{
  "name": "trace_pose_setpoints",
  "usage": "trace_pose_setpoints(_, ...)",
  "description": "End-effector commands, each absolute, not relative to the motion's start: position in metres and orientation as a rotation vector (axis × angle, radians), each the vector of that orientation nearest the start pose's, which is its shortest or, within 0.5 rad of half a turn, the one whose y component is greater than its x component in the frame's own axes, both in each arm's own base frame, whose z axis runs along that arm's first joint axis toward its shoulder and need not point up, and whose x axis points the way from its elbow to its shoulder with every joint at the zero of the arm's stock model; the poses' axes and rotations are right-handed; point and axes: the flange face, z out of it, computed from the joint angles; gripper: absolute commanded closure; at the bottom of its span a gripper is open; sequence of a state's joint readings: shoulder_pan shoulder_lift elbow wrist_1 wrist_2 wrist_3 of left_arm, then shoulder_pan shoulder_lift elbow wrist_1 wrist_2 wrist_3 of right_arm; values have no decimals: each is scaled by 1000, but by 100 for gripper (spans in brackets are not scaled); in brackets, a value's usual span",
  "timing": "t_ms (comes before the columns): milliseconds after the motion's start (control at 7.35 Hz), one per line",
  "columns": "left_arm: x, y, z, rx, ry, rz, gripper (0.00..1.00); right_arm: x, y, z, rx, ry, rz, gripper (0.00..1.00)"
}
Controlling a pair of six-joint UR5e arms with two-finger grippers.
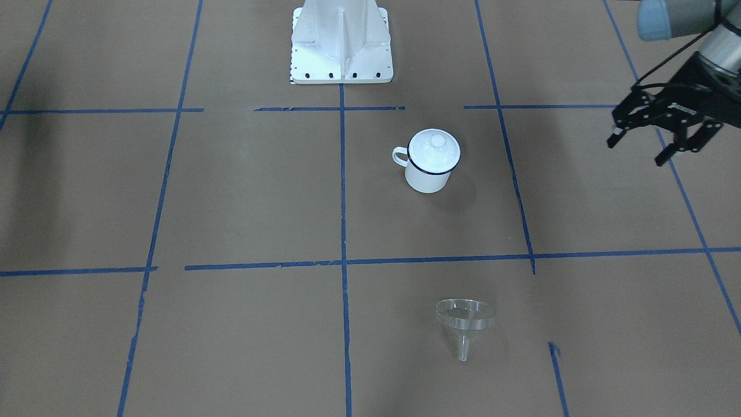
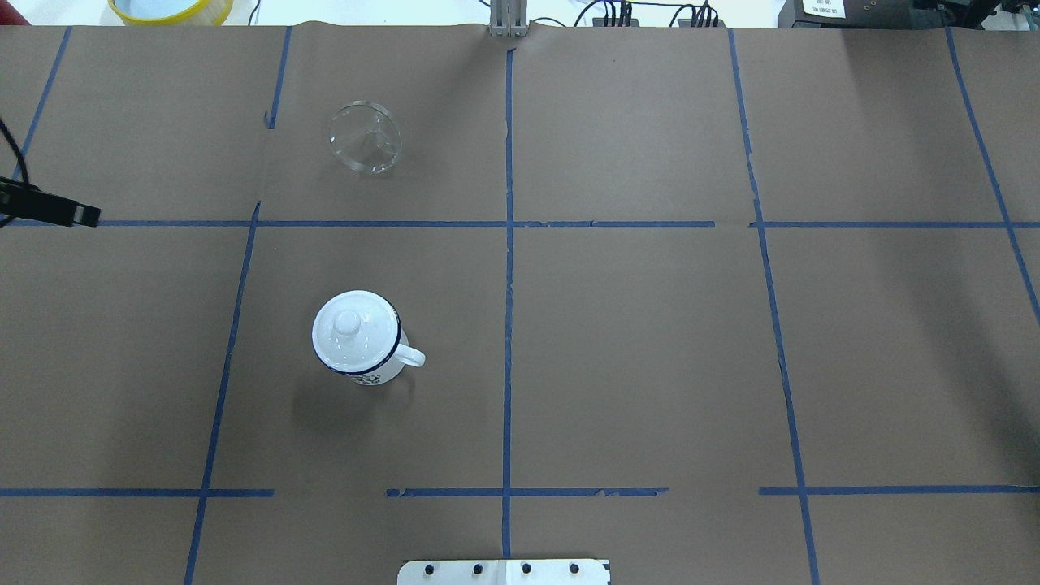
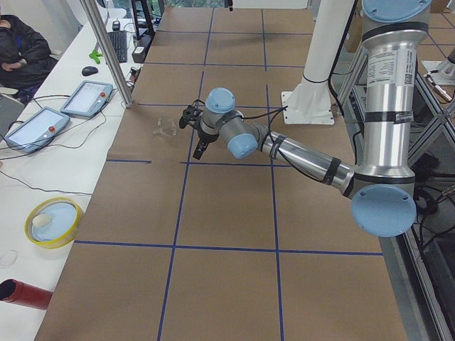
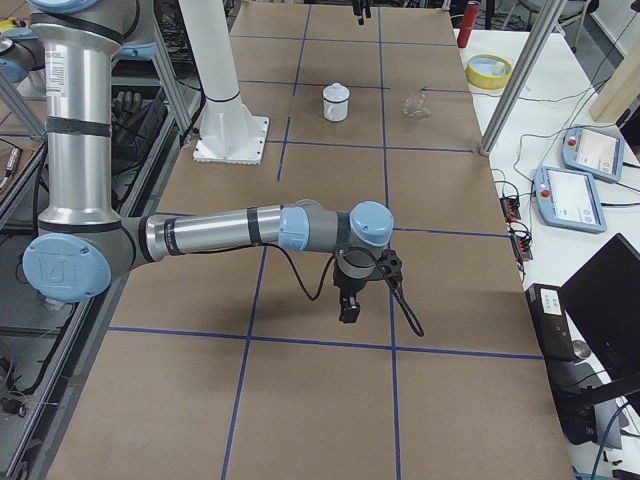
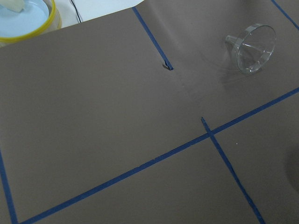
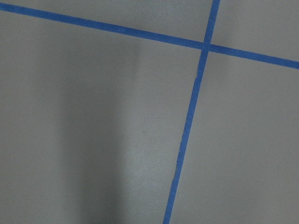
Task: Place funnel on cup
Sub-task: 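Move the left gripper over the white funnel sitting in the mug, then lower the left gripper and close it on the white funnel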
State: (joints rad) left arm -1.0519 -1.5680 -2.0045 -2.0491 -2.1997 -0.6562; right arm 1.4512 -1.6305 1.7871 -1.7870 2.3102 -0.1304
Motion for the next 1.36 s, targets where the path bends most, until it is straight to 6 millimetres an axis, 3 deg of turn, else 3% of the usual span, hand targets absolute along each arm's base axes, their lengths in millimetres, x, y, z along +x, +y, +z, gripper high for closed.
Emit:
trace_pose_setpoints(0,286,-432,316,245,972,101,0,11,-462,605,-53,-741,-216,0)
trace_pose_setpoints(272,378,-406,238,86,925,-26,0,11,-462,604,-52,-741,-217,0)
trace_pose_setpoints(408,404,-394,206,28,886,-77,0,11,-462,606,-56,-741,-215,0)
trace_pose_setpoints(680,427,-381,203,41,836,-144,0,11,-462,605,-53,-741,-216,0)
trace_pose_setpoints(1224,441,-396,232,72,761,-170,3,11,-462,605,-53,-741,-216,0)
